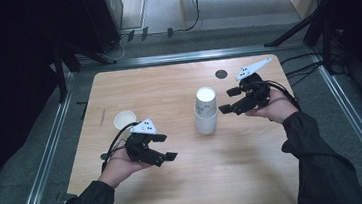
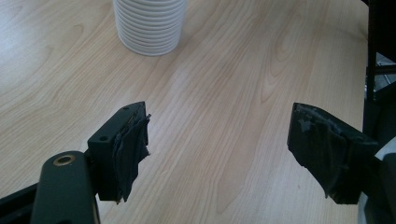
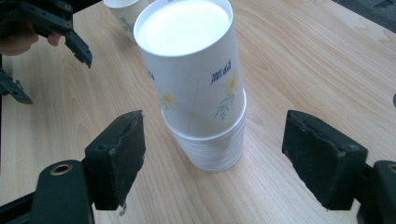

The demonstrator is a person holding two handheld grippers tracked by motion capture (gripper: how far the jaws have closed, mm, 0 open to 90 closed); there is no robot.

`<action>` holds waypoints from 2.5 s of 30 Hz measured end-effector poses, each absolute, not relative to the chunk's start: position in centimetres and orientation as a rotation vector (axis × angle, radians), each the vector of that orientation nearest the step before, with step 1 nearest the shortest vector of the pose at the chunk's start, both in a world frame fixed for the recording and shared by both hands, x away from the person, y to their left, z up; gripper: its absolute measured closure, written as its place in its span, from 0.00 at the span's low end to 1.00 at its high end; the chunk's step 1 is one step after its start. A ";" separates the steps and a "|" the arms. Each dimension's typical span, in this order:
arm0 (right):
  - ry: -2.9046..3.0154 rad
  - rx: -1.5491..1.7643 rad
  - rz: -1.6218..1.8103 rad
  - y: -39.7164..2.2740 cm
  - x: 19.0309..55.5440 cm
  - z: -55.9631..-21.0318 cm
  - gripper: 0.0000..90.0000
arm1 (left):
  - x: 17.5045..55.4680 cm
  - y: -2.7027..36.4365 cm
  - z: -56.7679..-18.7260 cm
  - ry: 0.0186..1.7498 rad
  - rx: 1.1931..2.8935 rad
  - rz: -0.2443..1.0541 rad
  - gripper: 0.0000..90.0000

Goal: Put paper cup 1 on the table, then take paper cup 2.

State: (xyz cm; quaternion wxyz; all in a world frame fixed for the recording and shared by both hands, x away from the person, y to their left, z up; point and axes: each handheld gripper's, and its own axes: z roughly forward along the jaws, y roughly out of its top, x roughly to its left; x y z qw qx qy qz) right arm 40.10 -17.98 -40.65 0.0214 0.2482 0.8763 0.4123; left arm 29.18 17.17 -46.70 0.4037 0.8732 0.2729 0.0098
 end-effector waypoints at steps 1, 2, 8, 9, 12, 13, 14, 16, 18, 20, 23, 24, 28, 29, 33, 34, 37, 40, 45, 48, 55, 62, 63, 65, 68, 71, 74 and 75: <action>2.722 0.768 1.266 -17.9 40.2 -40.5 0.24 | 29.2 17.2 -46.7 0.688 2.205 0.023 0.23; 2.728 0.768 1.259 -17.8 40.3 -40.5 0.25 | 29.2 17.2 -46.7 0.695 2.204 0.020 0.23; 2.790 0.717 1.156 -16.7 40.9 -39.9 0.28 | 29.2 17.2 -46.8 0.691 2.203 0.008 0.25; 2.792 0.702 1.143 -16.5 40.9 -39.7 0.28 | 29.2 17.2 -46.8 0.686 2.198 0.008 0.25; 2.807 0.685 1.130 -16.0 41.2 -39.3 0.28 | 29.3 17.4 -46.8 0.681 2.178 -0.009 0.26; 2.809 0.683 1.126 -15.8 41.2 -39.2 0.28 | 29.2 17.4 -46.8 0.682 2.176 0.000 0.26; 2.813 0.665 1.124 -15.7 41.3 -39.1 0.28 | 29.3 17.5 -46.8 0.684 2.174 0.003 0.26; 2.825 0.625 1.100 -15.2 41.4 -39.0 0.28 | 29.2 17.4 -46.8 0.689 2.169 0.012 0.26; 2.837 0.611 1.077 -14.8 41.5 -38.8 0.28 | 29.3 17.4 -46.8 0.697 2.170 0.008 0.26; 2.845 0.613 1.062 -14.3 41.7 -38.5 0.28 | 29.3 17.3 -46.9 0.699 2.177 0.004 0.26; 2.866 0.605 1.050 -13.7 42.0 -38.2 0.27 | 29.3 17.1 -47.1 0.695 2.188 0.001 0.25; 2.874 0.587 1.043 -13.5 42.1 -38.2 0.27 | 29.3 17.2 -47.1 0.697 2.186 -0.002 0.25; 2.904 0.544 0.998 -12.5 42.3 -38.1 0.27 | 29.2 17.3 -47.0 0.694 2.178 0.001 0.25; 2.910 0.540 0.985 -12.3 42.4 -38.1 0.28 | 29.2 17.3 -47.0 0.695 2.174 0.001 0.25; 2.928 0.518 0.963 -11.3 42.7 -38.2 0.27 | 29.2 17.3 -47.1 0.689 2.180 0.002 0.25; 2.933 0.513 0.955 -11.1 42.7 -38.3 0.27 | 29.1 17.2 -47.1 0.686 2.182 0.002 0.25; 2.944 0.489 0.926 -10.4 42.8 -38.4 0.27 | 29.1 17.2 -47.1 0.684 2.182 0.001 0.25; 2.954 0.483 0.896 -9.8 42.9 -38.3 0.28 | 29.1 17.1 -47.1 0.680 2.183 0.001 0.25; 2.960 0.485 0.828 -9.4 43.2 -38.1 0.31 | 29.1 17.2 -47.1 0.679 2.184 0.000 0.25; 2.973 0.493 0.812 -9.4 43.4 -38.0 0.35 | 29.1 17.2 -47.1 0.677 2.188 -0.001 0.26; 2.986 0.467 0.766 -9.1 43.3 -37.7 0.36 | 29.1 17.1 -47.2 0.680 2.193 -0.001 0.26; 2.985 0.454 0.754 -9.0 43.3 -37.1 0.36 | 29.1 17.2 -47.2 0.680 2.191 -0.001 0.26; 2.986 0.457 0.753 -9.0 43.3 -37.0 0.36 | 29.1 17.2 -47.2 0.681 2.190 -0.002 0.26; 2.985 0.464 0.752 -9.0 43.2 -36.9 0.36 | 29.1 17.2 -47.2 0.681 2.188 -0.005 0.26; 2.985 0.459 0.748 -9.0 43.2 -36.5 0.36 | 29.1 17.3 -47.1 0.687 2.180 -0.011 0.26; 2.978 0.455 0.760 -9.0 43.1 -36.1 0.37 | 29.2 17.5 -47.1 0.695 2.163 -0.020 0.25; 2.976 0.456 0.760 -9.0 43.0 -35.6 0.37 | 29.2 17.5 -47.0 0.698 2.159 -0.020 0.25; 2.973 0.458 0.752 -9.0 42.9 -35.4 0.37 | 29.3 17.5 -47.0 0.698 2.159 -0.021 0.25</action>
